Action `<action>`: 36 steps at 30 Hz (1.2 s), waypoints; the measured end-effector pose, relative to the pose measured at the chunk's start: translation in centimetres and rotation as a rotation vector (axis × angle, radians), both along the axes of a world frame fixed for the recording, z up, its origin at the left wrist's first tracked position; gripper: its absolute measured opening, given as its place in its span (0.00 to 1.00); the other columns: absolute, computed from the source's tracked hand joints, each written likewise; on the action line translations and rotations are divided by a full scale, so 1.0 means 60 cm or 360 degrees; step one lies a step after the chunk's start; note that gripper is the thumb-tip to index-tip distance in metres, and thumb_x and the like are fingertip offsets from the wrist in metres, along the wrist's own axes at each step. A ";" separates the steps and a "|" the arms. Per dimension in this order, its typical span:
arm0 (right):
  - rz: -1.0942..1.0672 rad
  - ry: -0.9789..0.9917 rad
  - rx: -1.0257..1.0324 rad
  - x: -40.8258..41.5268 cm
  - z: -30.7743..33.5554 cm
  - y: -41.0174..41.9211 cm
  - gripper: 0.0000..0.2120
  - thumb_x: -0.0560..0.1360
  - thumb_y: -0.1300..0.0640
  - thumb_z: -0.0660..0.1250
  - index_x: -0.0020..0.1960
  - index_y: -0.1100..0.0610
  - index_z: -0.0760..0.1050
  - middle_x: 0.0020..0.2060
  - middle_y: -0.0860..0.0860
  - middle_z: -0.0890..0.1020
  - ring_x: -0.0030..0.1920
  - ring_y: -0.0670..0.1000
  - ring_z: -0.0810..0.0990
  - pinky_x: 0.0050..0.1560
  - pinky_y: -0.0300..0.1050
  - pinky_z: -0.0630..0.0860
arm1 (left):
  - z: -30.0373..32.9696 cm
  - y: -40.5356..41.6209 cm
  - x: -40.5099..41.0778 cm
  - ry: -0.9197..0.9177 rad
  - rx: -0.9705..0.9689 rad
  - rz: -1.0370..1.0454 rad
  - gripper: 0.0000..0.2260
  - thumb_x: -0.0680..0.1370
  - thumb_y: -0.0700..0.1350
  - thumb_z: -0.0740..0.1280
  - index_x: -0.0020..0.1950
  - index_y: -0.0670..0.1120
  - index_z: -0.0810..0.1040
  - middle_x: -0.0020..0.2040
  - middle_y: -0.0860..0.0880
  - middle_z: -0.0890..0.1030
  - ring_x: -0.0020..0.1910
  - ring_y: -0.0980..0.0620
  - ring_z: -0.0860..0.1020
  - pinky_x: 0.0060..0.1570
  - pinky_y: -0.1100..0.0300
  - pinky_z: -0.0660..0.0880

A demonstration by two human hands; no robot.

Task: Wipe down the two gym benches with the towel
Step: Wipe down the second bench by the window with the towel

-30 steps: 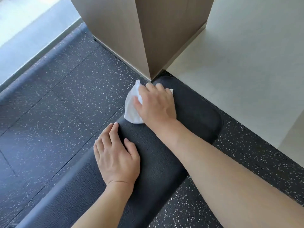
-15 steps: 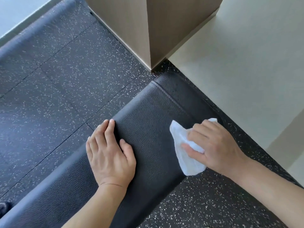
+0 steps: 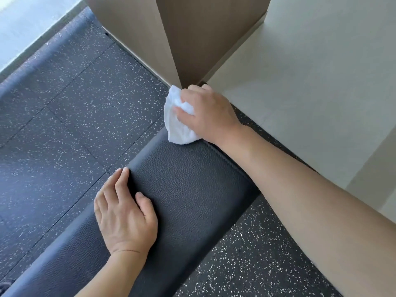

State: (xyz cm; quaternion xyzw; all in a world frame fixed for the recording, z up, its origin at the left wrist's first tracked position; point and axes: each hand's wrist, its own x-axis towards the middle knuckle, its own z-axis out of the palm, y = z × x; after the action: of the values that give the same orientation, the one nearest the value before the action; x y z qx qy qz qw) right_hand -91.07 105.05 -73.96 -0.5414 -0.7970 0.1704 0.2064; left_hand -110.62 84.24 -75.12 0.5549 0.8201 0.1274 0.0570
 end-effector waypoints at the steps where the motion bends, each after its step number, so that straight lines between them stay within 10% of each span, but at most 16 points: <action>1: -0.0024 0.0019 0.0051 0.013 0.001 -0.022 0.14 0.80 0.44 0.65 0.43 0.52 0.71 0.38 0.45 0.68 0.41 0.53 0.68 0.36 0.47 0.62 | 0.000 0.000 -0.001 0.0002 -0.0002 0.0002 0.27 0.78 0.50 0.57 0.77 0.46 0.67 0.76 0.44 0.70 0.72 0.37 0.68 0.75 0.36 0.63; 10: -0.0102 -0.0103 0.0123 0.139 -0.002 -0.296 0.16 0.84 0.46 0.60 0.43 0.54 0.71 0.36 0.47 0.67 0.38 0.51 0.63 0.39 0.52 0.68 | 0.003 0.000 0.004 0.0003 -0.0005 0.0013 0.27 0.78 0.50 0.56 0.77 0.46 0.67 0.75 0.44 0.71 0.72 0.36 0.68 0.76 0.37 0.63; 25: 0.0164 -0.0313 0.0230 -0.068 0.024 -0.120 0.13 0.79 0.47 0.67 0.47 0.58 0.79 0.39 0.53 0.78 0.40 0.57 0.75 0.38 0.53 0.73 | 0.025 0.002 -0.001 -0.0136 -0.0088 -0.0048 0.27 0.78 0.47 0.60 0.77 0.42 0.70 0.76 0.43 0.72 0.75 0.39 0.69 0.77 0.38 0.62; 33: -0.0947 -0.0400 -0.0030 -0.160 0.023 -0.117 0.14 0.78 0.46 0.64 0.41 0.56 0.73 0.39 0.51 0.77 0.41 0.57 0.73 0.38 0.50 0.65 | 0.038 -0.002 -0.036 -0.0358 -0.0190 -0.0246 0.29 0.79 0.48 0.61 0.80 0.41 0.68 0.79 0.41 0.70 0.79 0.40 0.67 0.80 0.41 0.58; 36: -0.0722 -0.0578 -0.0088 -0.241 0.034 -0.129 0.11 0.78 0.47 0.66 0.45 0.55 0.78 0.41 0.51 0.80 0.43 0.57 0.76 0.40 0.51 0.65 | 0.046 -0.009 -0.090 -0.0364 -0.0221 -0.0577 0.30 0.80 0.50 0.62 0.81 0.41 0.67 0.80 0.42 0.70 0.78 0.42 0.68 0.78 0.46 0.62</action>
State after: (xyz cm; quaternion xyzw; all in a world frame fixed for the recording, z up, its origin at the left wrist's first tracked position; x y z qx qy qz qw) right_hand -105.53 97.32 -71.93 -0.7330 -0.6745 0.0419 0.0782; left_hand -116.02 83.67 -72.36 0.6700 0.7019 0.1203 0.2096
